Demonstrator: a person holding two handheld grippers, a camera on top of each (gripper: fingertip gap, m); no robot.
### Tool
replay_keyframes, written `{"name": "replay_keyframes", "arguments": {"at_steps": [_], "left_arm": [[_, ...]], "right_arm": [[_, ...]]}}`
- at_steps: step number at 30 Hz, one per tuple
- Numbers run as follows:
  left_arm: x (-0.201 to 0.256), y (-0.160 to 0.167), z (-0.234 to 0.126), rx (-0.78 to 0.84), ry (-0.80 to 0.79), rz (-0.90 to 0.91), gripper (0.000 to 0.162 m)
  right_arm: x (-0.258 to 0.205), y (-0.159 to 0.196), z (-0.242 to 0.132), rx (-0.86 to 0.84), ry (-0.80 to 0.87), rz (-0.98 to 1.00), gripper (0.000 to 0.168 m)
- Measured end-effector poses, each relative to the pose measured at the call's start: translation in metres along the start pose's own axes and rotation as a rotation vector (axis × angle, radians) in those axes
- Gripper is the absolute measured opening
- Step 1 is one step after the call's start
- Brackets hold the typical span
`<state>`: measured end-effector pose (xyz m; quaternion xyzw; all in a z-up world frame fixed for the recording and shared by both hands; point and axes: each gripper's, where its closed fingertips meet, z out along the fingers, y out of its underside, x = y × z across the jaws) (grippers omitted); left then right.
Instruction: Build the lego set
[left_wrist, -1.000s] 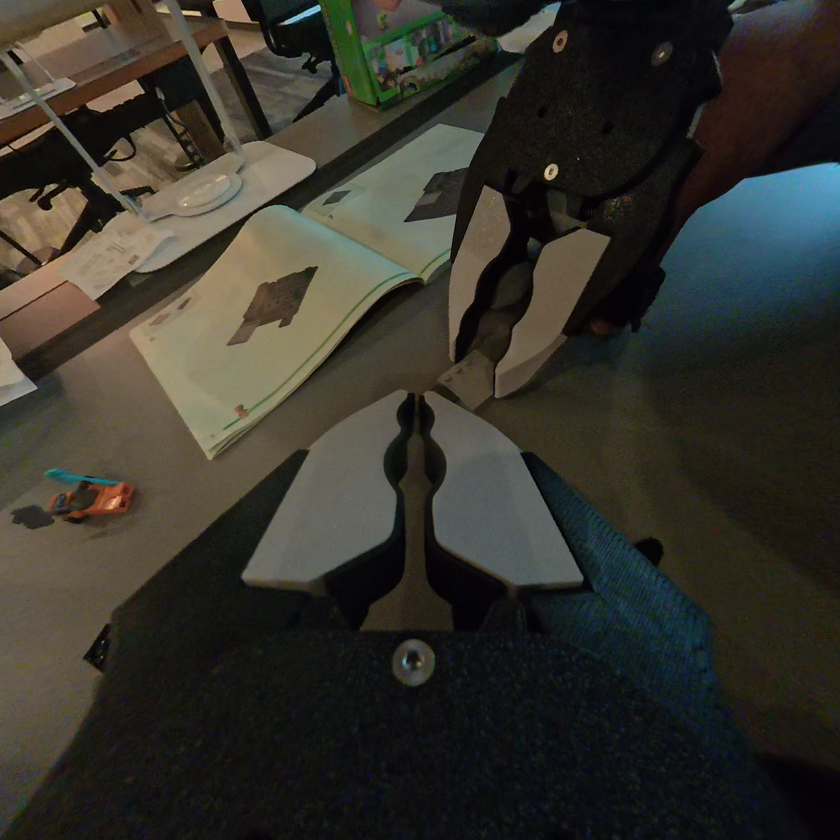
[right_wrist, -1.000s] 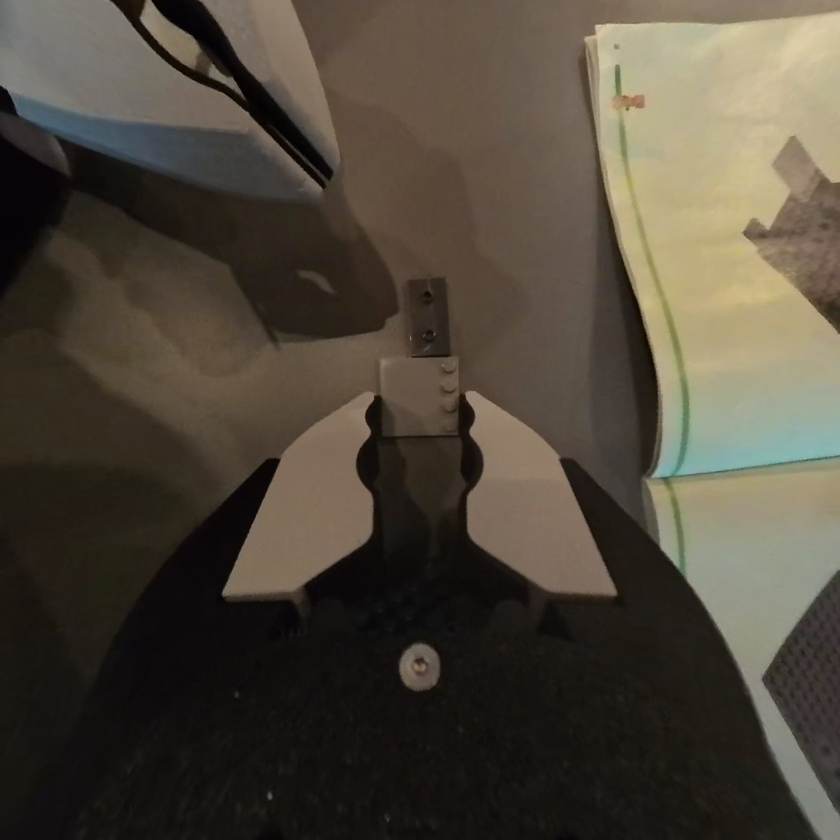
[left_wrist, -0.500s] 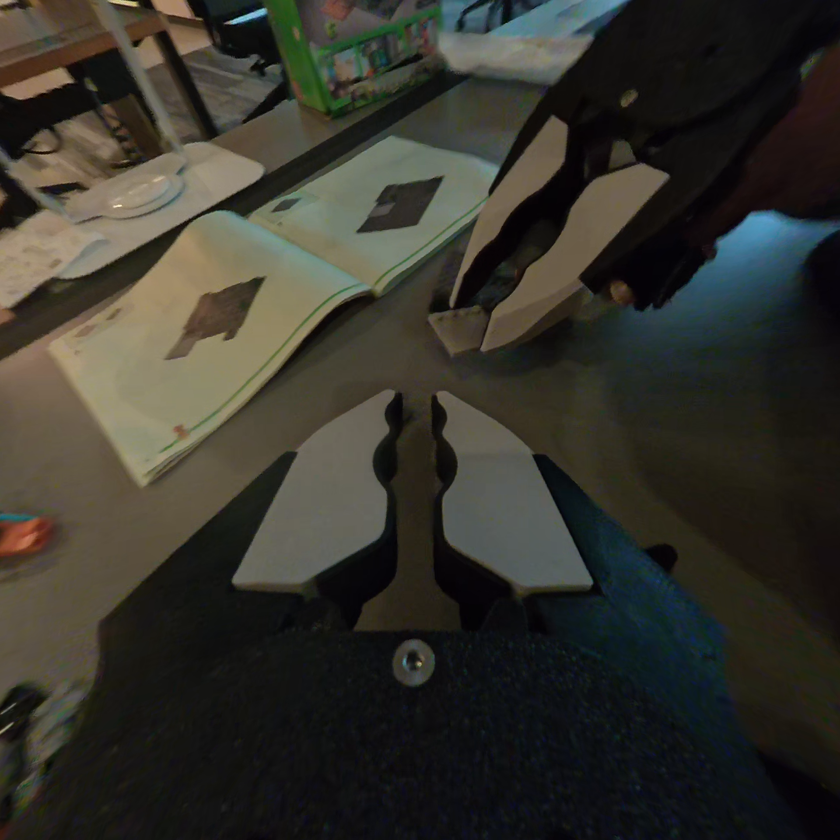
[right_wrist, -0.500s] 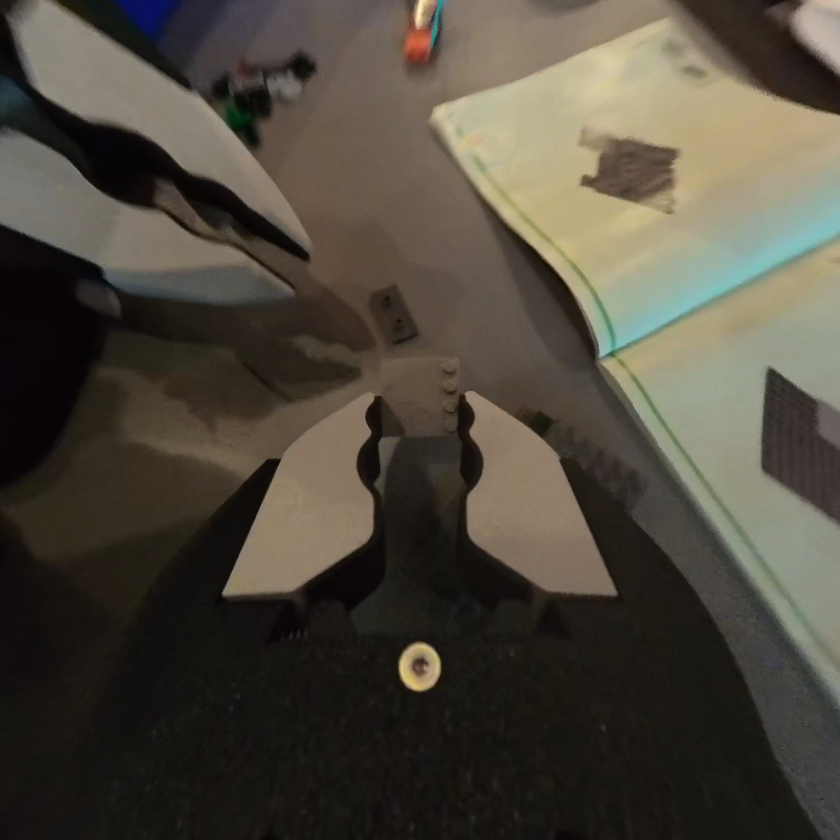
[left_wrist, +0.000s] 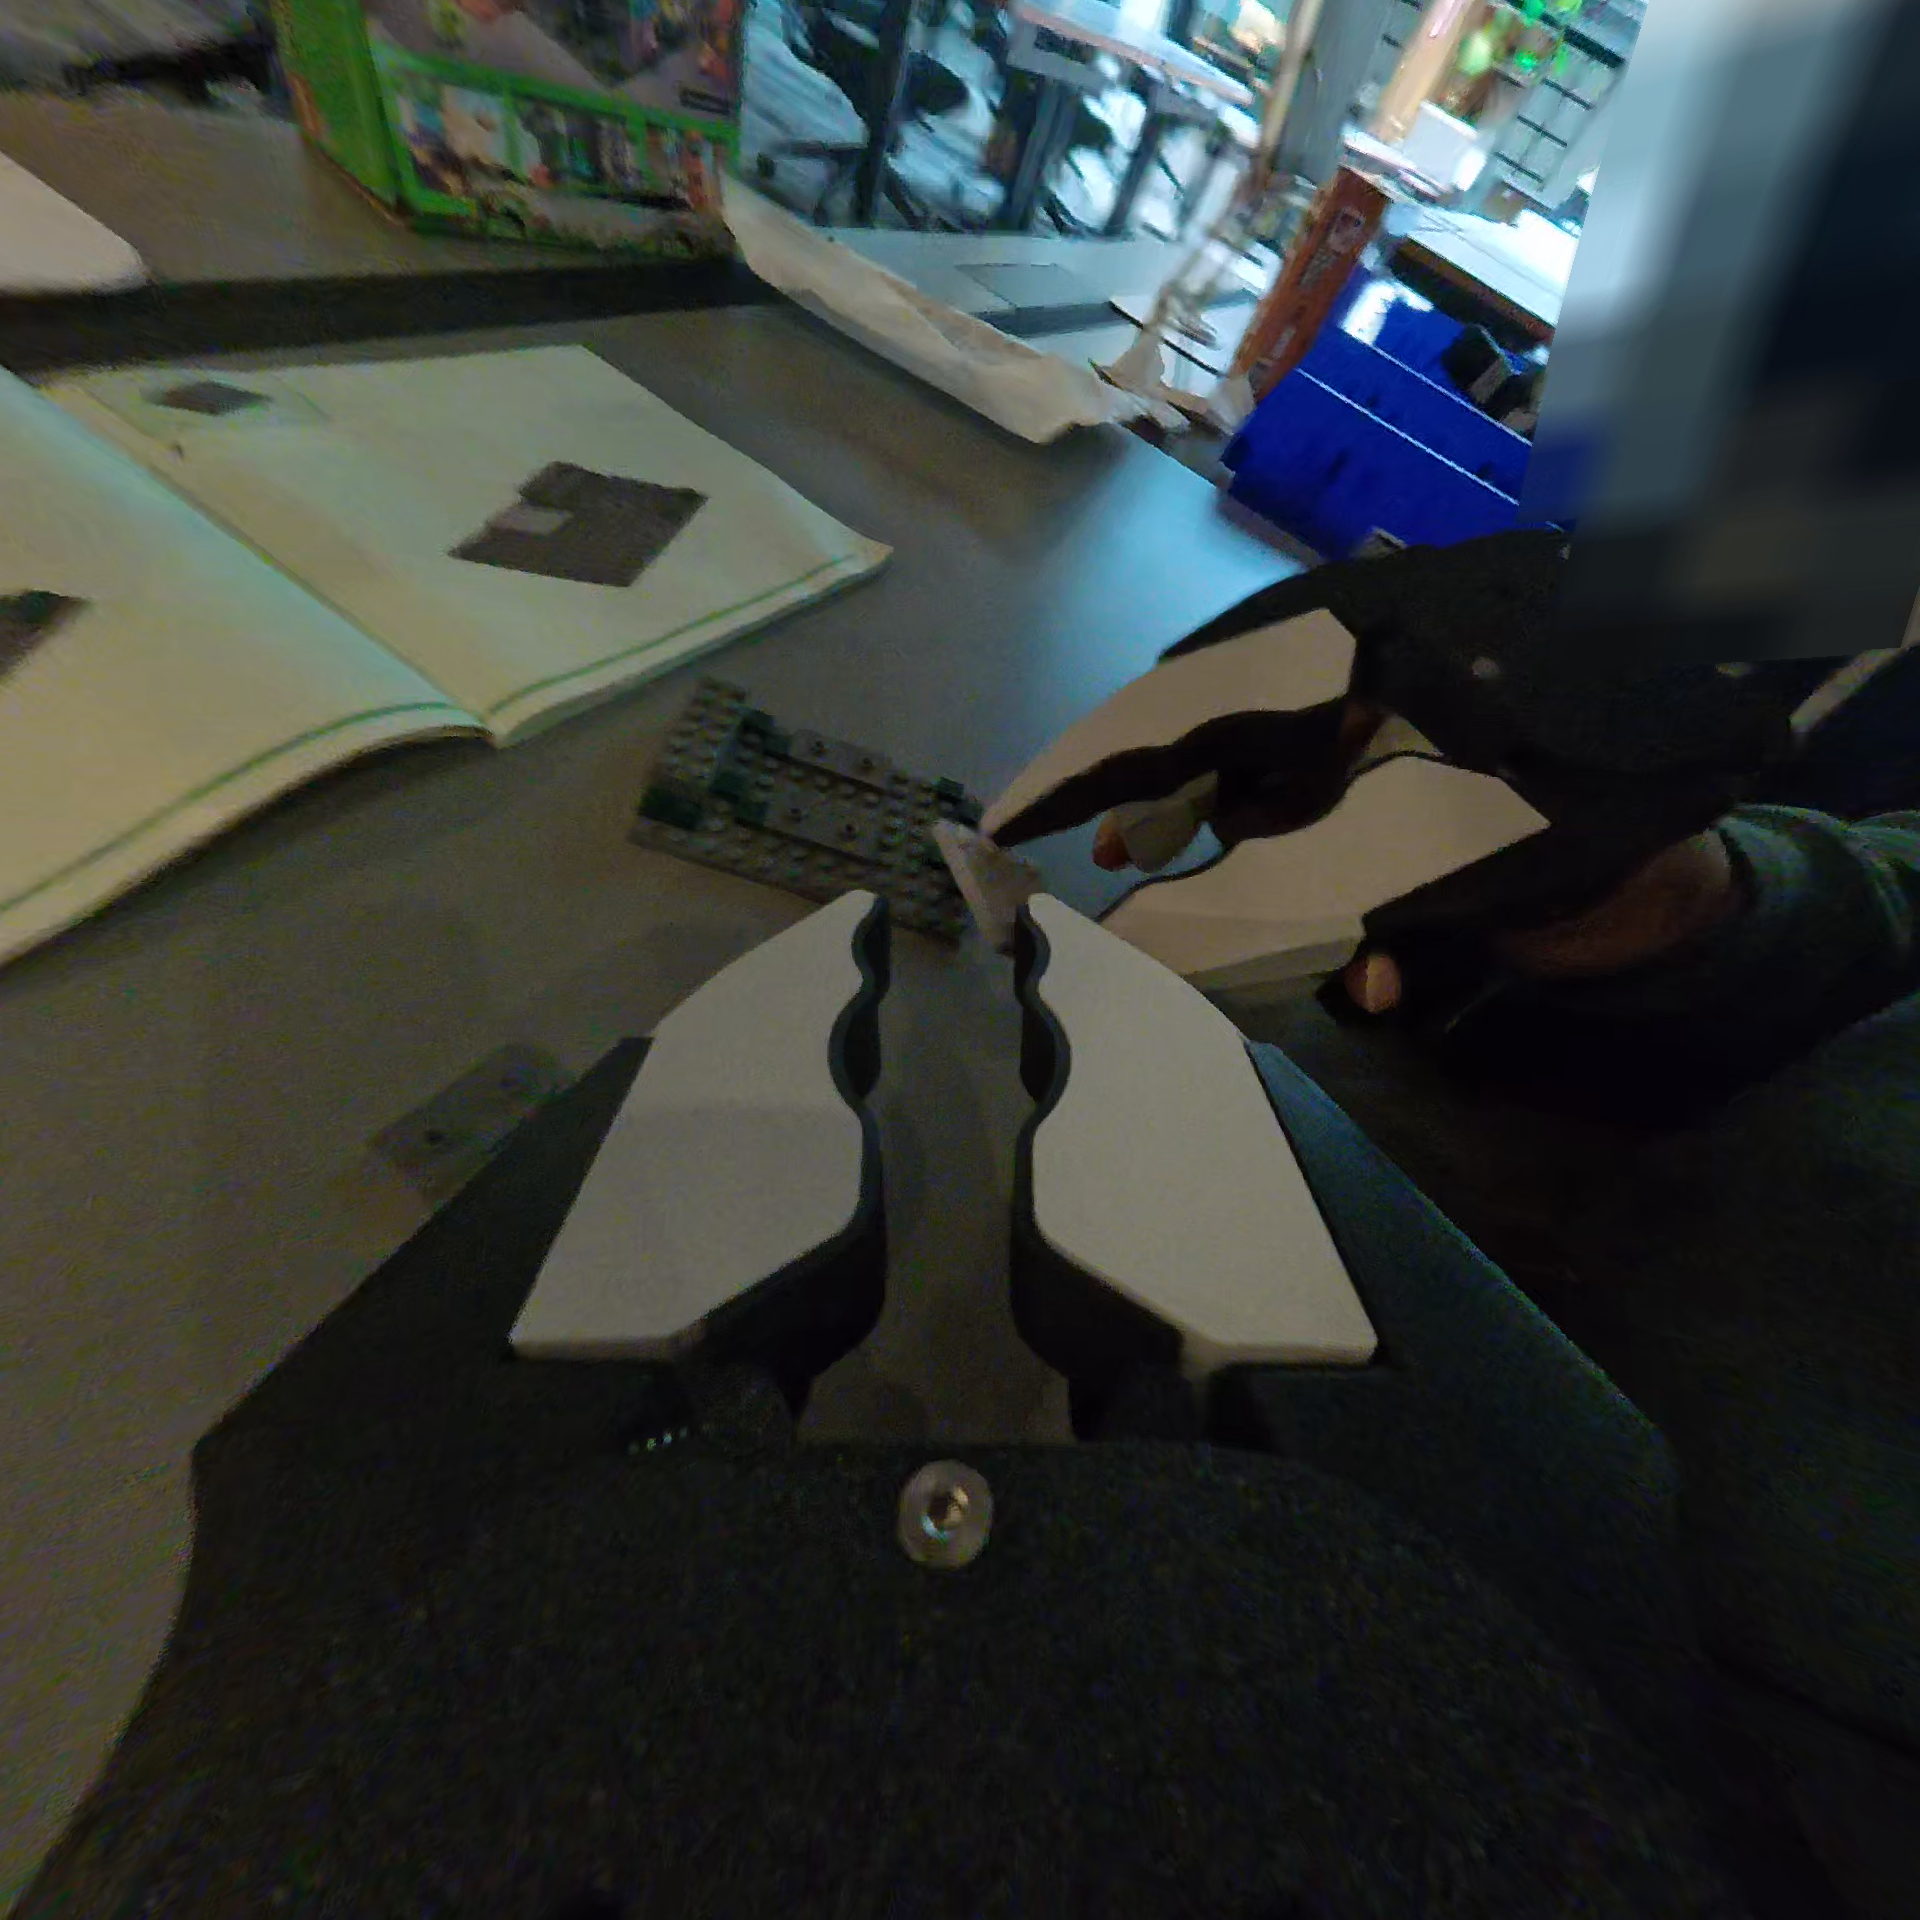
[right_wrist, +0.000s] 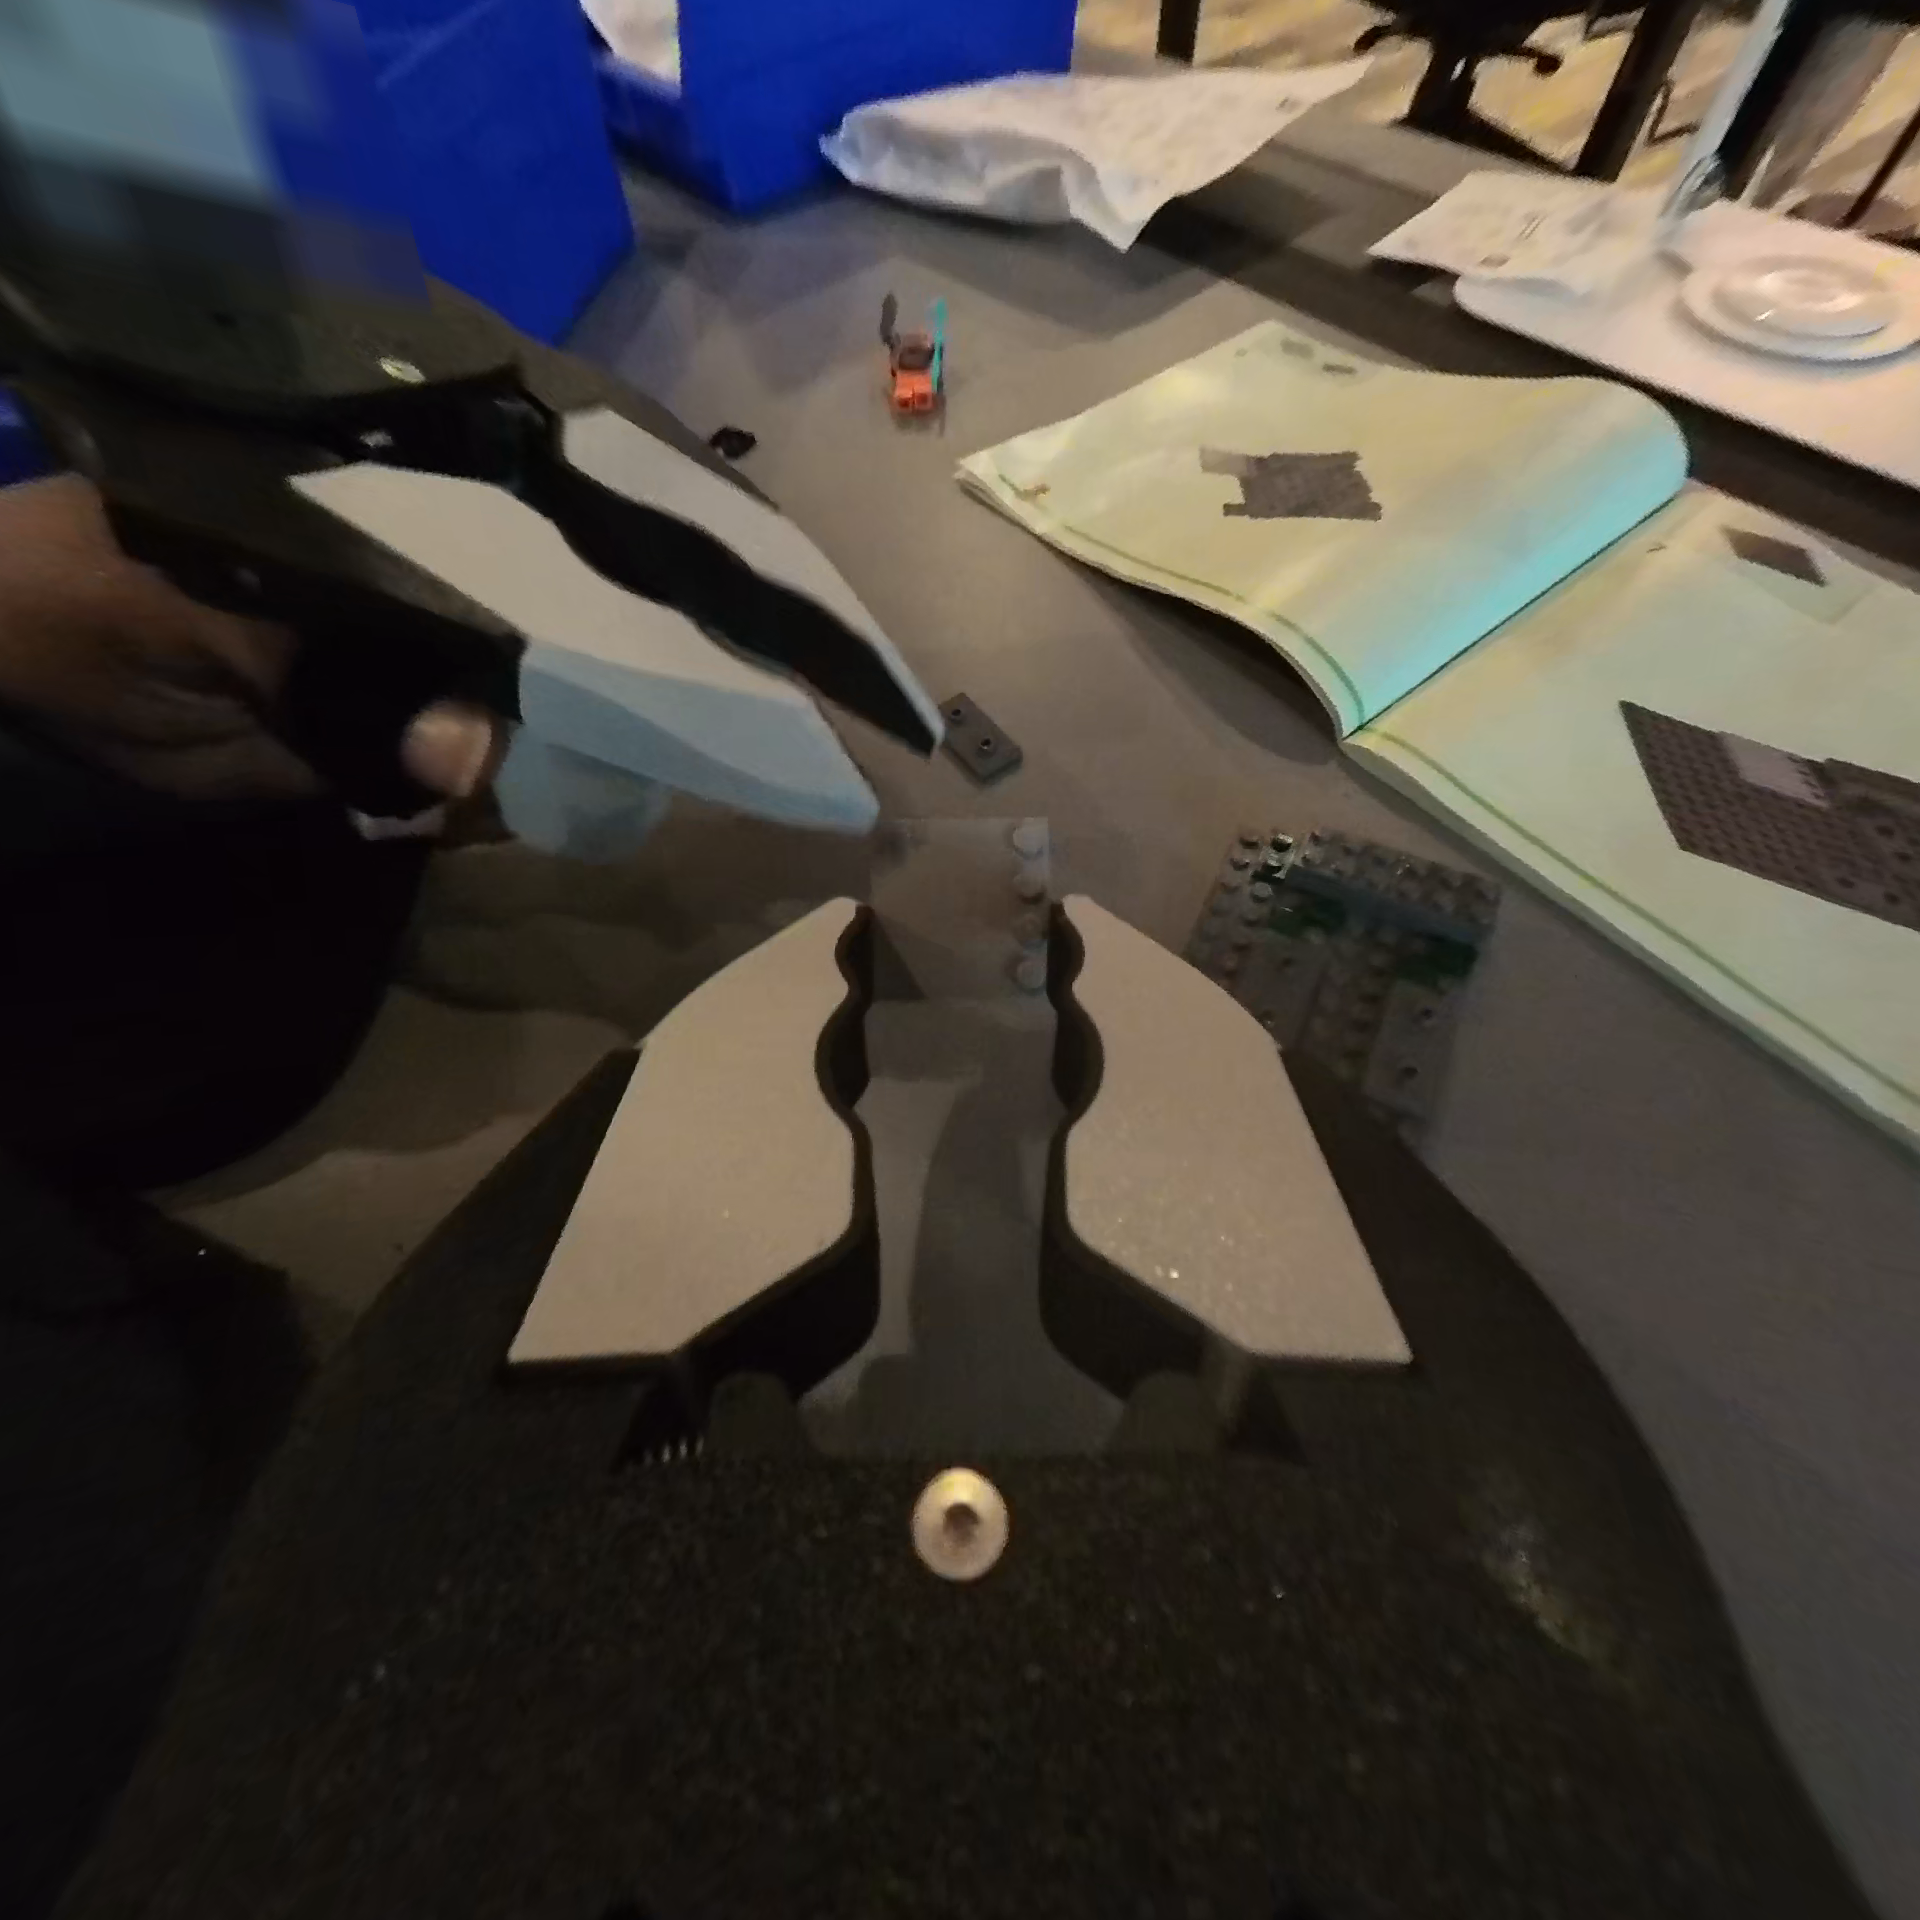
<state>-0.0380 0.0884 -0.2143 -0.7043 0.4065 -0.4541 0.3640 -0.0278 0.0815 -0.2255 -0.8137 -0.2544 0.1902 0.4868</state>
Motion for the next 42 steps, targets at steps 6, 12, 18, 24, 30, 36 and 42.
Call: {"name": "replay_keyframes", "arguments": {"at_steps": [6, 12, 18, 24, 30, 36, 42], "left_arm": [[0.009, 0.001, 0.009, -0.011, 0.081, -0.100, 0.010], [0.009, -0.003, 0.012, -0.020, 0.128, -0.144, 0.006], [0.007, -0.001, 0.007, -0.097, 0.183, -0.063, 0.003], [0.011, 0.010, 0.005, -0.236, 0.268, 0.057, 0.003], [0.022, 0.014, 0.009, -0.317, 0.348, 0.147, 0.003], [0.023, 0.020, 0.010, -0.346, 0.369, 0.165, 0.003], [0.018, 0.013, 0.005, -0.231, 0.251, 0.424, 0.037]], "right_arm": [[0.001, -0.005, -0.002, 0.032, 0.007, -0.003, 0.031], [0.005, -0.005, -0.003, 0.044, 0.039, -0.015, 0.031], [0.003, 0.000, -0.001, 0.000, -0.045, -0.061, 0.040], [-0.001, 0.001, -0.012, -0.102, -0.371, -0.209, 0.032], [-0.008, 0.006, -0.014, -0.221, -0.614, -0.275, 0.025], [-0.012, 0.014, -0.013, -0.326, -0.721, -0.151, 0.005], [-0.006, 0.008, -0.015, -0.390, -0.837, 0.147, 0.004]]}}
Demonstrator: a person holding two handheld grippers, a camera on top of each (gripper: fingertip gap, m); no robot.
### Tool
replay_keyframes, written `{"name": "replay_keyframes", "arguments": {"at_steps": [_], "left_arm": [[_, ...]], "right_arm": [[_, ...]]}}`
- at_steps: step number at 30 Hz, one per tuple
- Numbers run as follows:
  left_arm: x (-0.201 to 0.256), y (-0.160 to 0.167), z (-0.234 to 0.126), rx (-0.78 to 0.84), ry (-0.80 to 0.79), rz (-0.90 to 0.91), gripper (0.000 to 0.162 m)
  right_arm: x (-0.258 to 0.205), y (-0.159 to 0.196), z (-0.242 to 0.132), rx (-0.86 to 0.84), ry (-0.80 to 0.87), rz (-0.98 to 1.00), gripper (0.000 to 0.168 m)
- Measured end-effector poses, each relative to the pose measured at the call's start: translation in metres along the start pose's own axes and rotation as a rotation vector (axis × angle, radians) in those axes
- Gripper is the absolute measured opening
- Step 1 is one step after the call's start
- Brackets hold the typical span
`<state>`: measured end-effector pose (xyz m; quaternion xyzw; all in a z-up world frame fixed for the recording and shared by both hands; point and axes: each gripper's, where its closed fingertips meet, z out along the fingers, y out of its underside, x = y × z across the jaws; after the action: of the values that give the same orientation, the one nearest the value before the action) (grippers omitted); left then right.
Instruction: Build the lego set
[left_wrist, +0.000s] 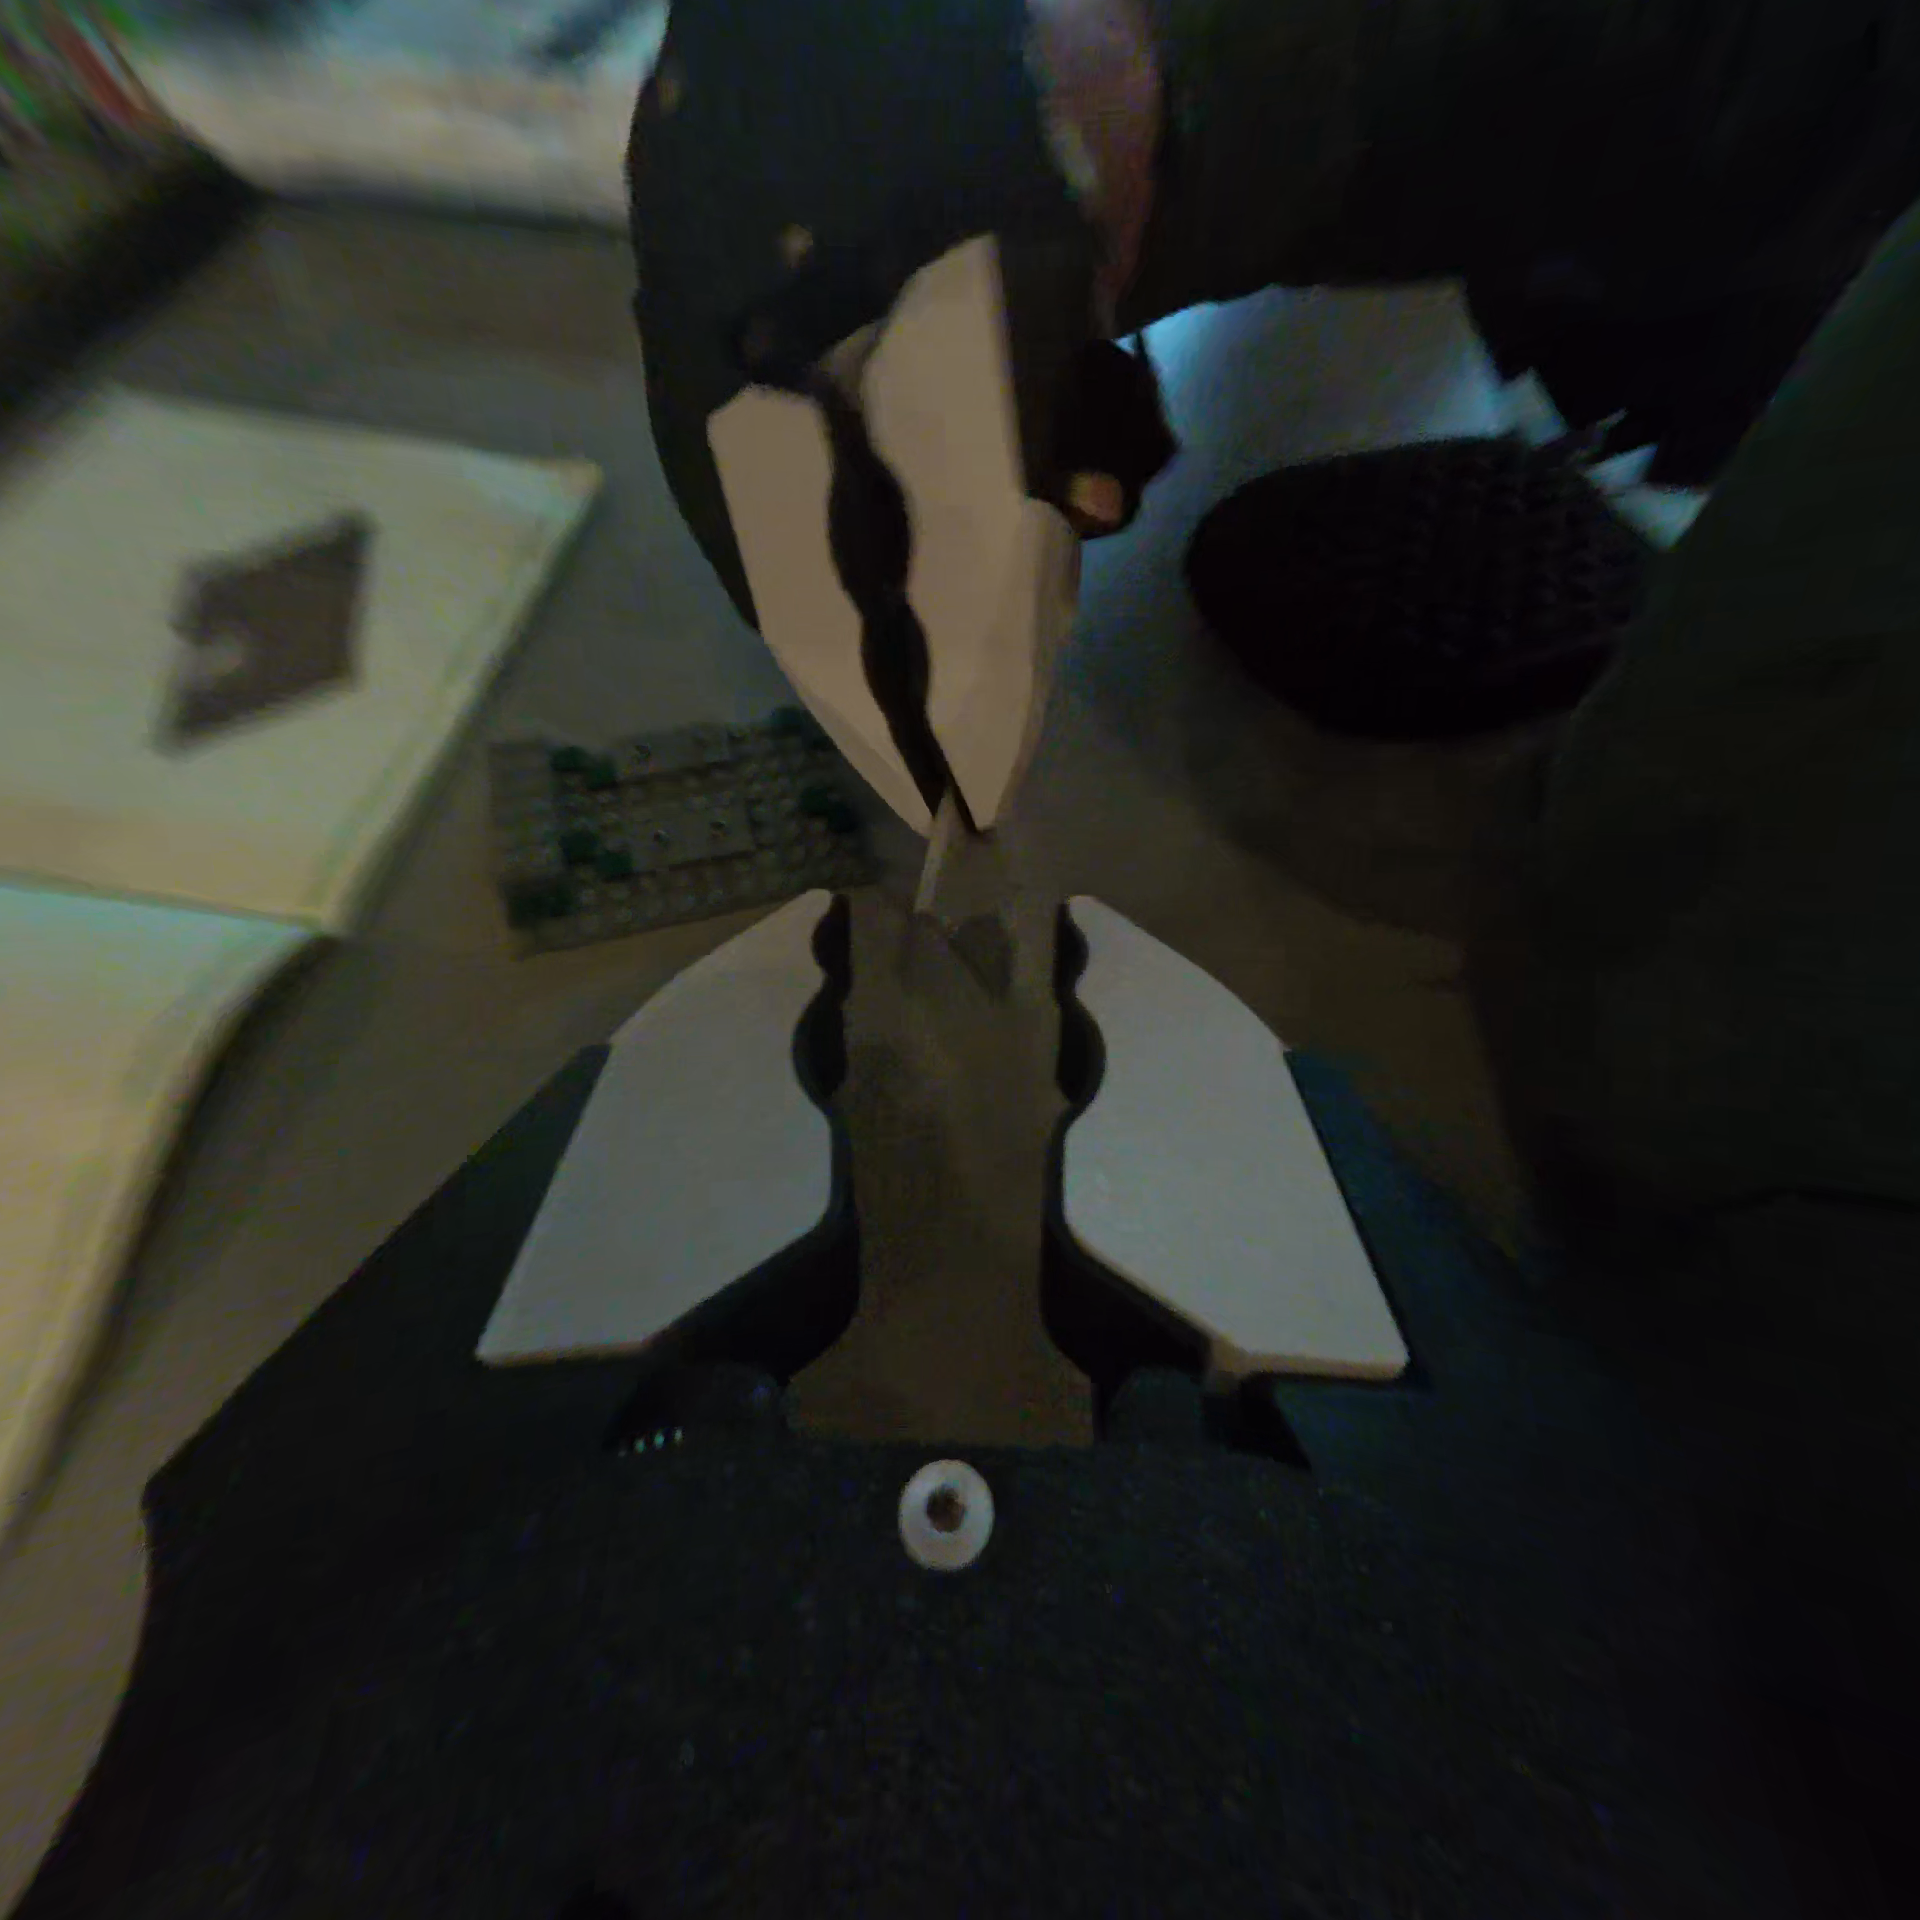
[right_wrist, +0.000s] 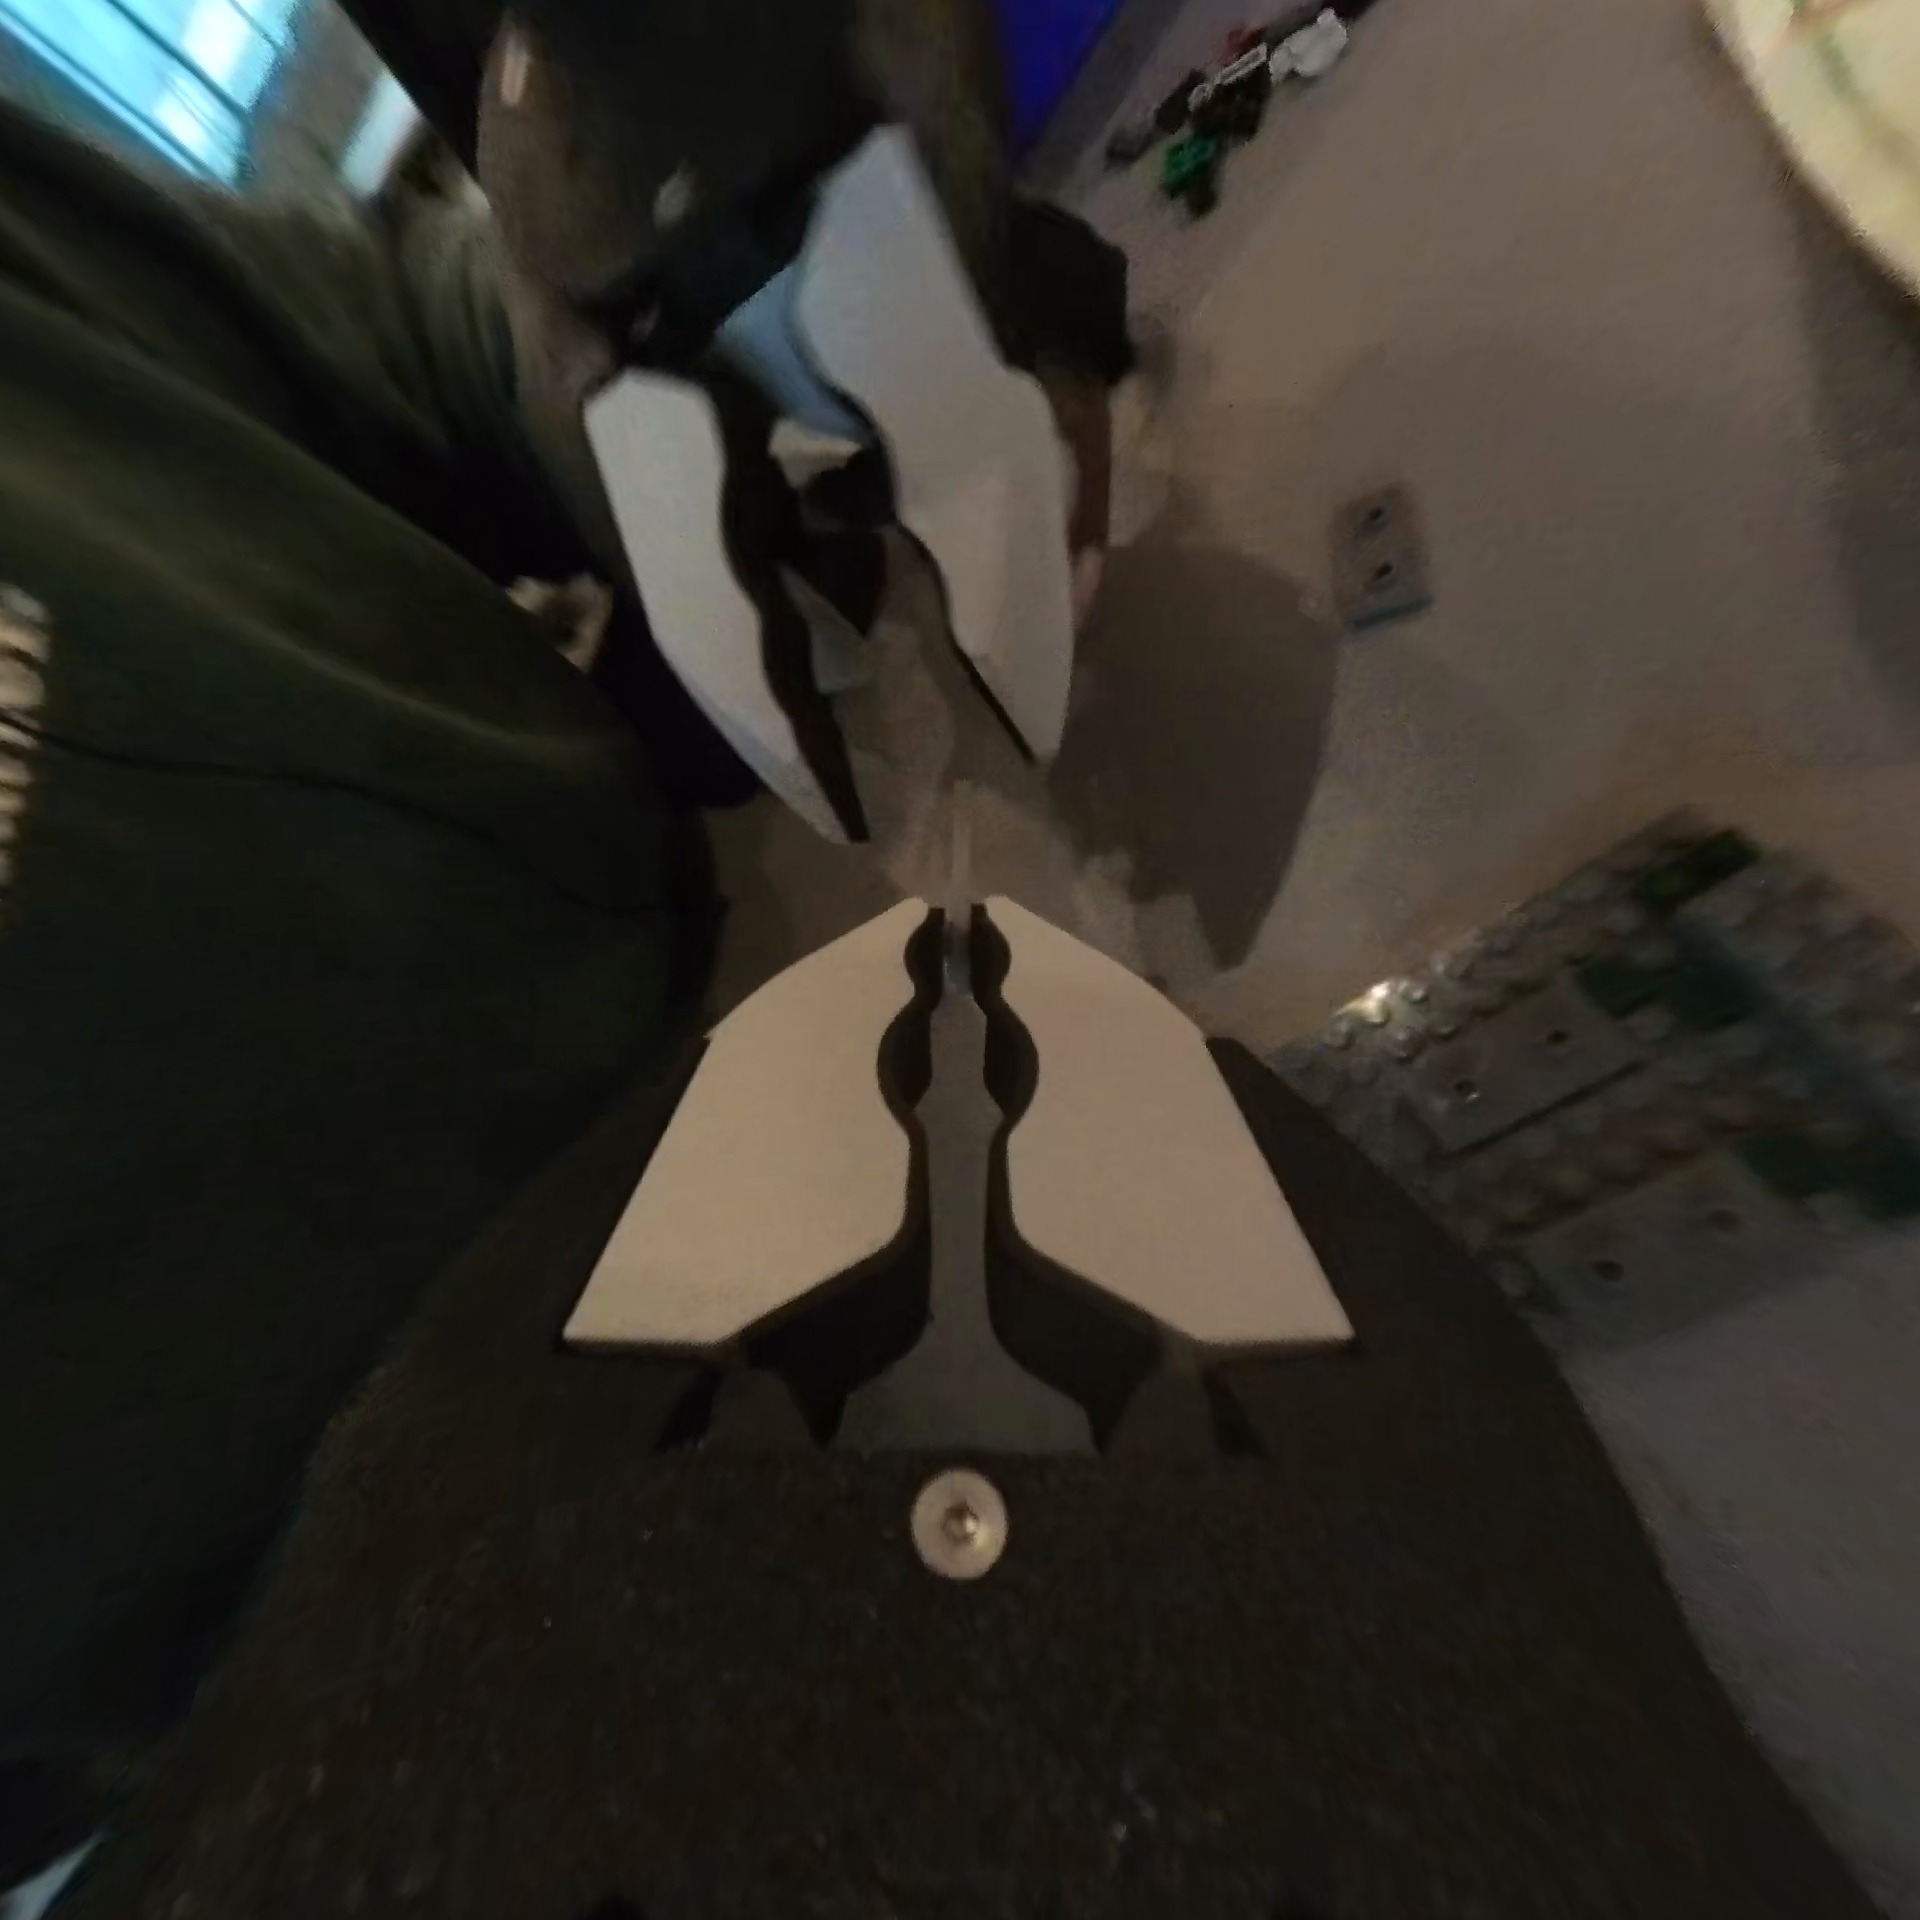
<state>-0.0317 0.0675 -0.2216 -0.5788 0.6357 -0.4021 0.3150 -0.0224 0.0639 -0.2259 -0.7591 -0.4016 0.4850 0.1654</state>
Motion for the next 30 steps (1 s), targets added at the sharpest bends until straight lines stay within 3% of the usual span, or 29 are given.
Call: {"name": "replay_keyframes", "arguments": {"at_steps": [8, 16, 24, 26, 30], "left_arm": [[0.013, -0.009, 0.004, 0.029, -0.140, 0.341, 0.045], [0.018, -0.004, 0.009, -0.006, -0.191, 0.474, 0.036], [0.016, -0.005, 0.007, 0.006, -0.195, 0.447, 0.036], [0.013, -0.004, 0.006, 0.019, -0.186, 0.409, 0.036], [-0.009, -0.002, -0.001, 0.052, -0.190, 0.228, 0.036]], "right_arm": [[-0.015, -0.004, -0.001, -0.026, -0.278, 0.252, 0.004], [-0.025, -0.007, -0.005, -0.052, -0.374, 0.315, 0.004], [-0.022, -0.011, -0.005, -0.019, -0.370, 0.309, 0.005], [-0.019, -0.016, -0.009, 0.012, -0.350, 0.283, 0.016], [0.009, -0.024, -0.032, 0.066, -0.067, -0.027, 0.032]]}}
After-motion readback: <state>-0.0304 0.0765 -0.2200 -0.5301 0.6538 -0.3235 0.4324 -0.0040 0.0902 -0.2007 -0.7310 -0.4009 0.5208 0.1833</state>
